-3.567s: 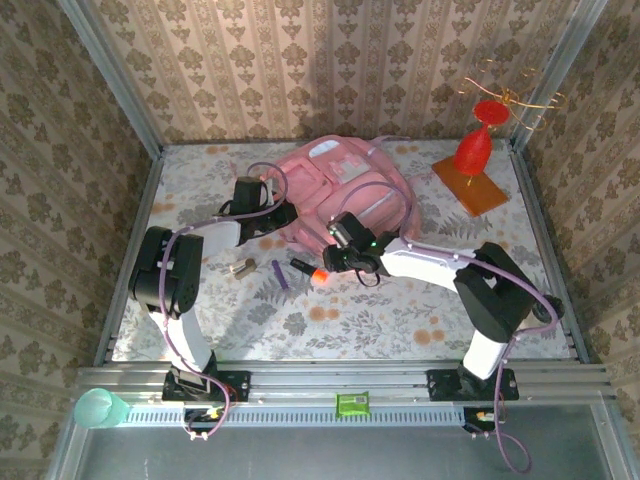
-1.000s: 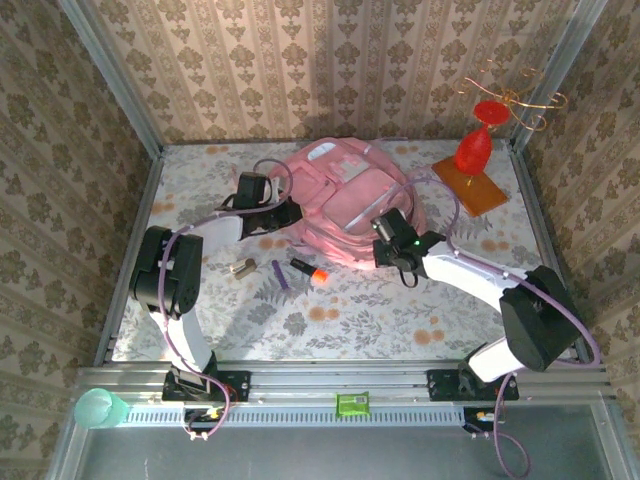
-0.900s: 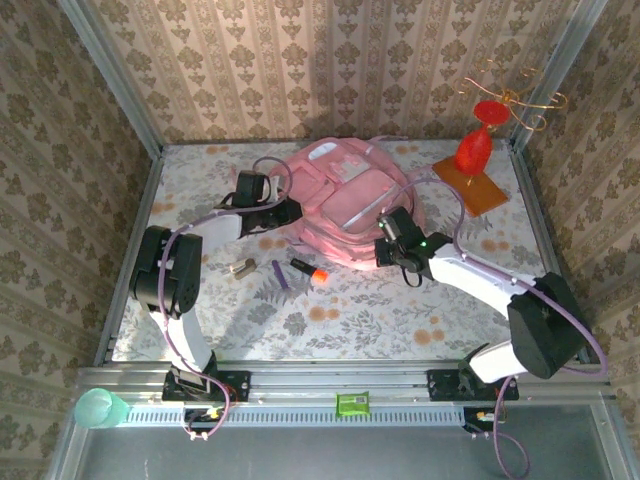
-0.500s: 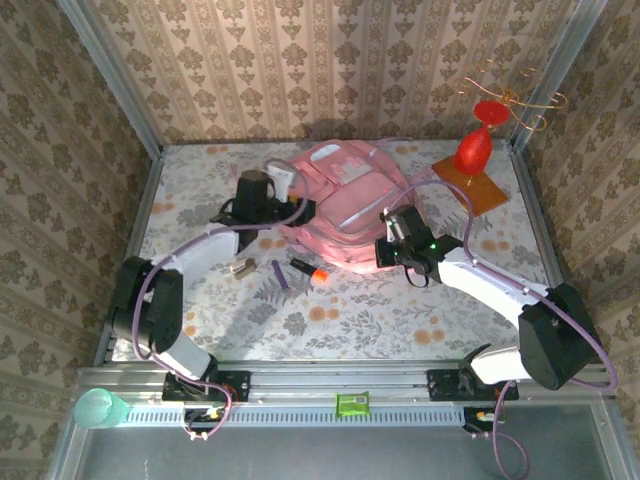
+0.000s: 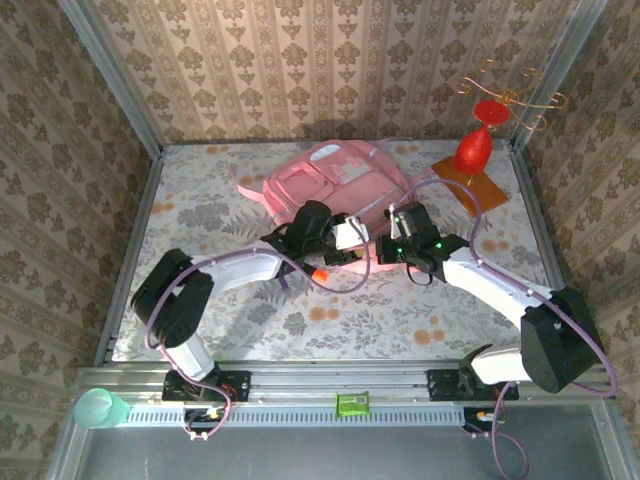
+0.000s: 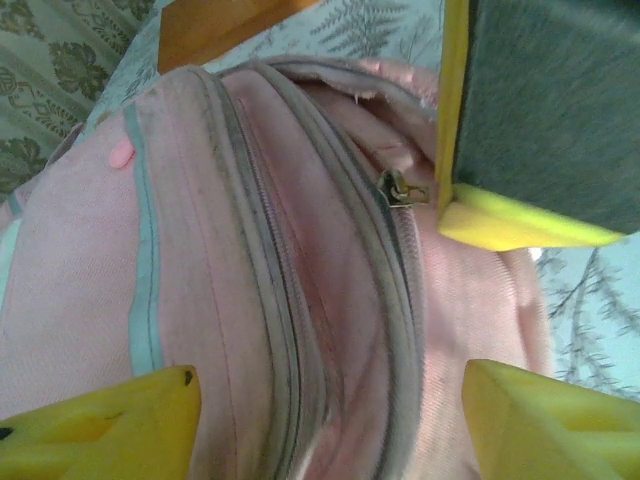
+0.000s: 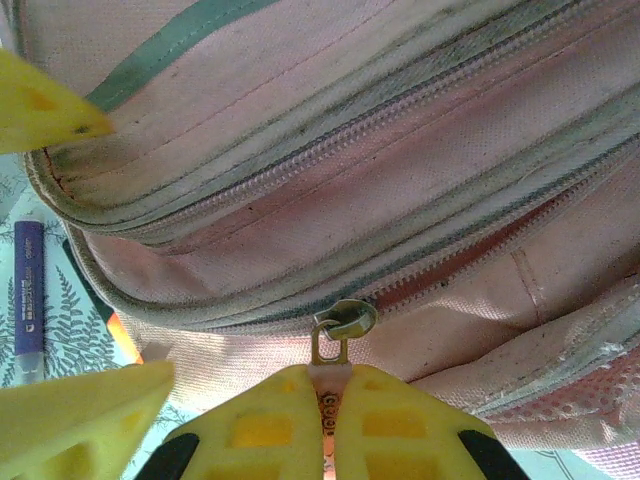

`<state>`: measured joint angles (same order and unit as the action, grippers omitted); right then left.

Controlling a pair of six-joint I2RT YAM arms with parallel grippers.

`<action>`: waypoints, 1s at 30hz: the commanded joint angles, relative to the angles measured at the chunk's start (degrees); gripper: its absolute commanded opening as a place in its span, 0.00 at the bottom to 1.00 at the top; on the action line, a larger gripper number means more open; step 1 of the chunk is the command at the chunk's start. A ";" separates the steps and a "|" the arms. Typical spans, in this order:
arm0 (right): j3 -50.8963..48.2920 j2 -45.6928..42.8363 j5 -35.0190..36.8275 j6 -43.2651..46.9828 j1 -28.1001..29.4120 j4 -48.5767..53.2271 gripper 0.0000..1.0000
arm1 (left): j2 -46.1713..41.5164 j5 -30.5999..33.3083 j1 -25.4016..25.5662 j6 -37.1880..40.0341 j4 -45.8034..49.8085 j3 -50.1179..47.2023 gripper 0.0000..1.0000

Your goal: Pack the student bag

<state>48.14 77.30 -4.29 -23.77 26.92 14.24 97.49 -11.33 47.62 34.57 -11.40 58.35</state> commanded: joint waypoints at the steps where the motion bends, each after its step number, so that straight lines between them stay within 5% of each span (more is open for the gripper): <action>1: -0.50 -1.99 -2.54 -1.06 -0.02 -2.63 0.00 | 2.25 4.74 1.05 8.34 2.87 3.35 0.67; 7: -2.23 -3.10 -2.18 -1.11 -0.35 -3.51 0.00 | 6.81 10.41 1.82 11.83 3.67 5.91 0.54; 16: -2.37 -2.30 9.83 -0.20 -2.30 2.88 0.00 | 5.16 9.55 1.43 12.72 2.04 3.32 0.02; 22: -1.65 -1.21 15.28 0.57 -3.53 4.92 0.00 | 2.03 5.38 0.10 10.62 0.55 0.56 0.00; 30: -1.70 -1.02 10.36 3.11 -6.33 2.65 0.00 | -1.48 -1.55 -2.11 7.28 -1.51 -2.41 0.00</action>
<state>45.58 75.92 4.01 -22.41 22.44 13.69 99.00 -10.96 47.33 44.05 -12.01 56.93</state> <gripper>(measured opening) 0.067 0.089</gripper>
